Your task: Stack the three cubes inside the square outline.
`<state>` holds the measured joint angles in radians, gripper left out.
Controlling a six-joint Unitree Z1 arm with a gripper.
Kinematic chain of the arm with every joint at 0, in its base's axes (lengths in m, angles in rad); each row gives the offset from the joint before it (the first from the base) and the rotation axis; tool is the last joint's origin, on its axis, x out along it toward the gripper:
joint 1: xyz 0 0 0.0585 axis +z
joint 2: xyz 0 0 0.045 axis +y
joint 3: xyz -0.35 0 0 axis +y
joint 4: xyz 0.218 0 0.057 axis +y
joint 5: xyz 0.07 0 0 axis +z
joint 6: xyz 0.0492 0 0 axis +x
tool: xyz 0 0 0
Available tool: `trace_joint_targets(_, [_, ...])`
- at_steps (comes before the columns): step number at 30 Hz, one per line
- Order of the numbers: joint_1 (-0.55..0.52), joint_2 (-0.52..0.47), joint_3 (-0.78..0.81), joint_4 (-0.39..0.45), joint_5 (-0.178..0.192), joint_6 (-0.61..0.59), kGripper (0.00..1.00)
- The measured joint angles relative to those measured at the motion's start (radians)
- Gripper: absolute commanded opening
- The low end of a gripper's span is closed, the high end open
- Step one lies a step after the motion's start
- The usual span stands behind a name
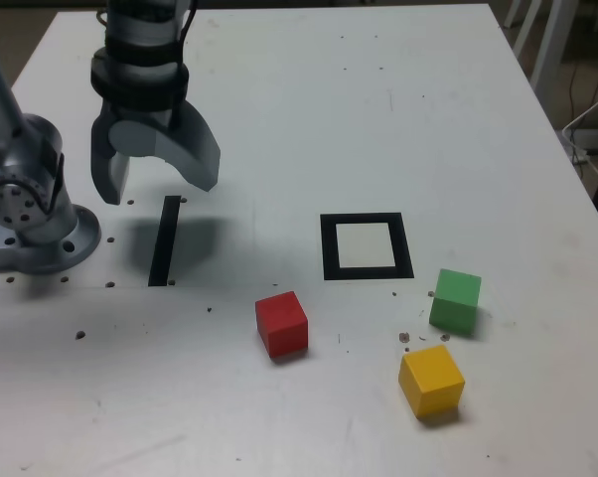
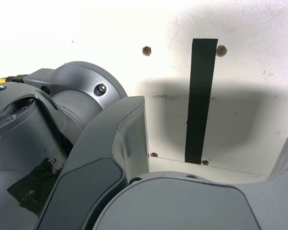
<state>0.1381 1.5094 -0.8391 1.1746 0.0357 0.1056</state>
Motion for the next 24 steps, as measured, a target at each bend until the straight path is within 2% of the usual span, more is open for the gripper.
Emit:
trace_joint_targets(18, [0.0, -0.002, -0.001, 0.008, -0.005, 0.002, 1.0])
trace_joint_targets(24, [-0.028, -0.001, -0.019, 0.009, -0.026, -0.01, 1.0])
